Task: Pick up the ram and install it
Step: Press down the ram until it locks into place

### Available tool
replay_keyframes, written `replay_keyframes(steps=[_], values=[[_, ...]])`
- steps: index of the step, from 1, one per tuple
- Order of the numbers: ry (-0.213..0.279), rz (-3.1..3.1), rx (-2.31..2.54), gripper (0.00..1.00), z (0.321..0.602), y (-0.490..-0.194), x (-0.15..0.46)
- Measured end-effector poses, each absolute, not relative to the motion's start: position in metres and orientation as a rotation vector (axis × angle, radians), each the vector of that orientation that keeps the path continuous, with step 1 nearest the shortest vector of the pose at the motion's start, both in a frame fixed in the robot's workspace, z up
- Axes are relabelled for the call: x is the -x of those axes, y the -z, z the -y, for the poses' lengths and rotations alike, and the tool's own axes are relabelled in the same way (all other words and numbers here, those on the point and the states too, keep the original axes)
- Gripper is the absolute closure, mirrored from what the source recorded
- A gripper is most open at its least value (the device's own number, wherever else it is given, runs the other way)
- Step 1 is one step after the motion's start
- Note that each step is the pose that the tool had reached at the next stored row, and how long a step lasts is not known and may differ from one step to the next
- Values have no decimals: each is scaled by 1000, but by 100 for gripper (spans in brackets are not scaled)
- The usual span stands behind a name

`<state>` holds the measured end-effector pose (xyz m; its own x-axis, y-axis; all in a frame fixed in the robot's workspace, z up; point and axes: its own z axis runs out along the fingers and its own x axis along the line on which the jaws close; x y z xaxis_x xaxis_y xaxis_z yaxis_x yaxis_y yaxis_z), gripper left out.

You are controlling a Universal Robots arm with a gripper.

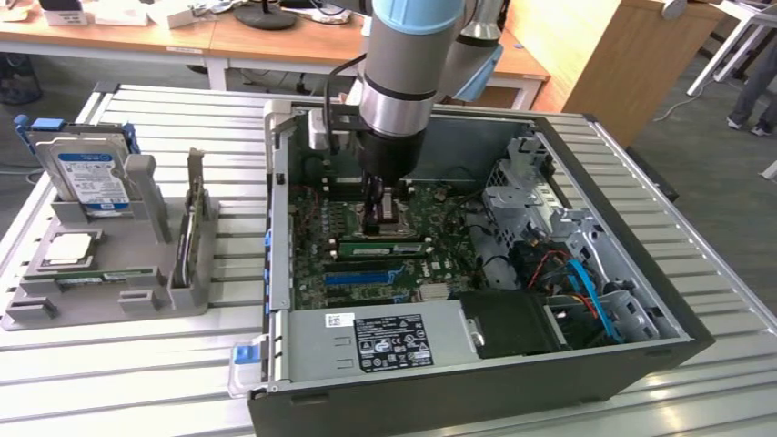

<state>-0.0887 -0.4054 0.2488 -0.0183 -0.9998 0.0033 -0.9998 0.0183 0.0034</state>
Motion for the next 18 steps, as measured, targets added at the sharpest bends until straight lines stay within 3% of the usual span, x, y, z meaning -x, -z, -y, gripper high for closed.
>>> replay_keyframes(steps=[18], values=[[0, 2238, -2198, 89, 413, -248, 89]])
